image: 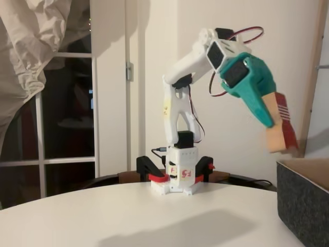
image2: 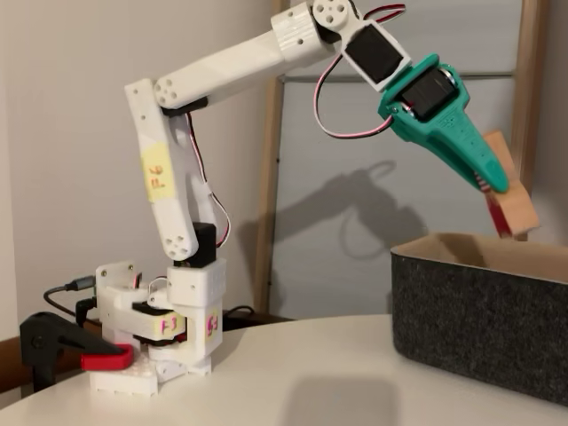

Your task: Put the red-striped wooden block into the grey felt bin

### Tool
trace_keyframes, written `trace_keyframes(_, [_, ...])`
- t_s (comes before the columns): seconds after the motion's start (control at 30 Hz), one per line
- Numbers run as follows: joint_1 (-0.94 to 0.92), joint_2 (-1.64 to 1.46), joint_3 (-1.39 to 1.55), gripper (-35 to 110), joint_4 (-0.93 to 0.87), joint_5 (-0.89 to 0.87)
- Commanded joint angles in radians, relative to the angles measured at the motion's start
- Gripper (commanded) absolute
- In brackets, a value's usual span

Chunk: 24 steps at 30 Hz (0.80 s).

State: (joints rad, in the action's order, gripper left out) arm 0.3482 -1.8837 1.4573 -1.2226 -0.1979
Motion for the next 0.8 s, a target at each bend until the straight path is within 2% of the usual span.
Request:
trace_keyframes(0.0, [0.091,-0.043,-0.038,8,0.009,0.04])
trace_keyframes(0.33, [0.227,0.078,-0.054,8,0.011,0.106])
trace_keyframes(0.77, [0.281,0.426,-0.275,7,0.011,0.206])
